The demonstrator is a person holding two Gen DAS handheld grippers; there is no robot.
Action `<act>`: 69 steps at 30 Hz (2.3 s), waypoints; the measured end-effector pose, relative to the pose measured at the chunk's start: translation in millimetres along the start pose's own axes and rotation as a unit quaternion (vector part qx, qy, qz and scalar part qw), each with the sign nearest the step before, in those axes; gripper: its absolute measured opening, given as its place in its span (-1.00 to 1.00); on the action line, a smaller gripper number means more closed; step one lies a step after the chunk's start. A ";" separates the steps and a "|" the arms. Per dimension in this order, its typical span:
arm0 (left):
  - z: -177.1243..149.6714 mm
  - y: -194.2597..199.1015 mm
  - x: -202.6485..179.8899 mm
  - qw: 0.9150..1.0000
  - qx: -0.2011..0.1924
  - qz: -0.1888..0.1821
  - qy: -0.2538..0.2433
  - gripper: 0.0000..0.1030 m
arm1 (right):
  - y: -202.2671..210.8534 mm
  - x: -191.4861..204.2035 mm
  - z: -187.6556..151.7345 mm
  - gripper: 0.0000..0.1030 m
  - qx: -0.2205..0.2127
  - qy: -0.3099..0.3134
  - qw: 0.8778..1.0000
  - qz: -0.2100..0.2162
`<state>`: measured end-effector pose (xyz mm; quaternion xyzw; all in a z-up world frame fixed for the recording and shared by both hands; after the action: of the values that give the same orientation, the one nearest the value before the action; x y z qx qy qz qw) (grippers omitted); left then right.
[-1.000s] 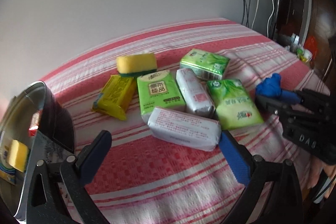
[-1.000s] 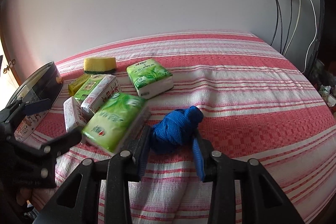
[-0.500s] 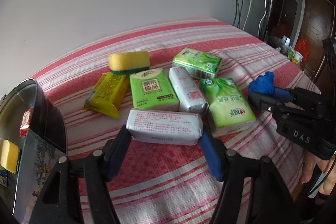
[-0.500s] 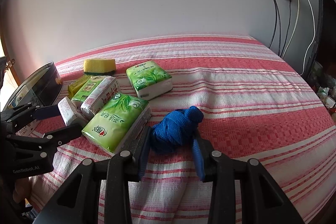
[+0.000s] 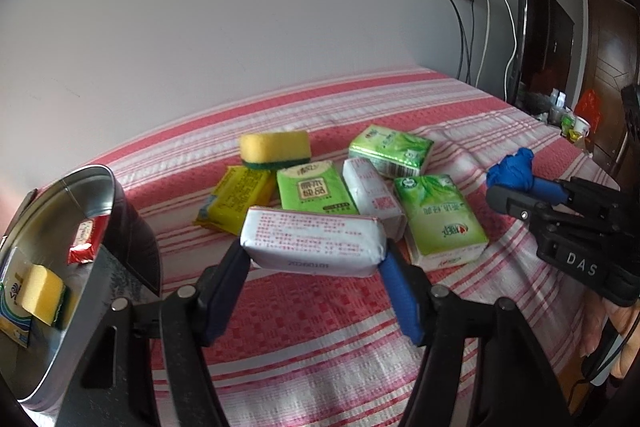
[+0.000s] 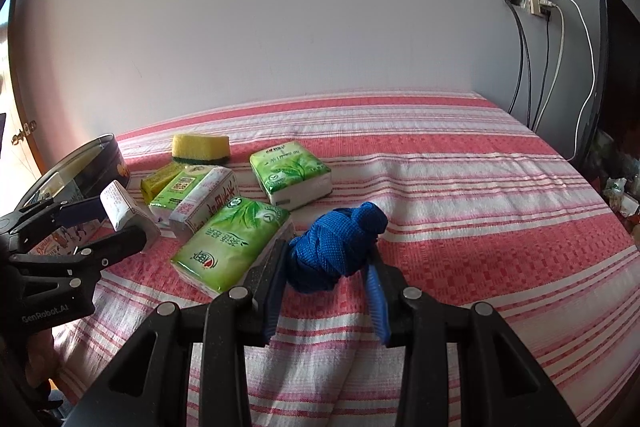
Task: Organize objects
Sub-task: 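Grasp the blue cloth with the right gripper while the left approaches the white soap bar, then grasp the white soap bar with the left gripper while the right holds the blue cloth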
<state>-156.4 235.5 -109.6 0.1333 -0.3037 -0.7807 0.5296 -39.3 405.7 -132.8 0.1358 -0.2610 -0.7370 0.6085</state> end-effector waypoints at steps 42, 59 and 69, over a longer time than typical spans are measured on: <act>5.3 31.0 33.3 0.992 -0.093 0.043 0.074 0.28 | 23.6 5.4 5.6 -0.24 -0.093 0.015 0.995 -0.019; 6.1 46.1 42.1 0.984 -0.135 0.063 0.093 0.28 | 32.0 8.9 7.1 -0.24 -0.120 0.023 0.992 -0.026; 7.0 53.8 53.0 0.980 -0.155 0.055 0.115 0.28 | 37.9 11.7 7.7 -0.24 -0.138 0.029 0.990 -0.030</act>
<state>-141.3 176.0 -65.0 0.1216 -0.1224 -0.7673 0.6177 -14.6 391.3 -104.2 0.0800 -0.1345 -0.7797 0.6063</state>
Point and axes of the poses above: each gripper's, at about its wrist camera, not at the fingertips, and y roughly against the way its jaws point, x to its left, z to its top, the point moved 7 cm from there along -y, roughly the way its jaws point, and after that the axes turned 3 degrees about z, right-handed, at the moved point
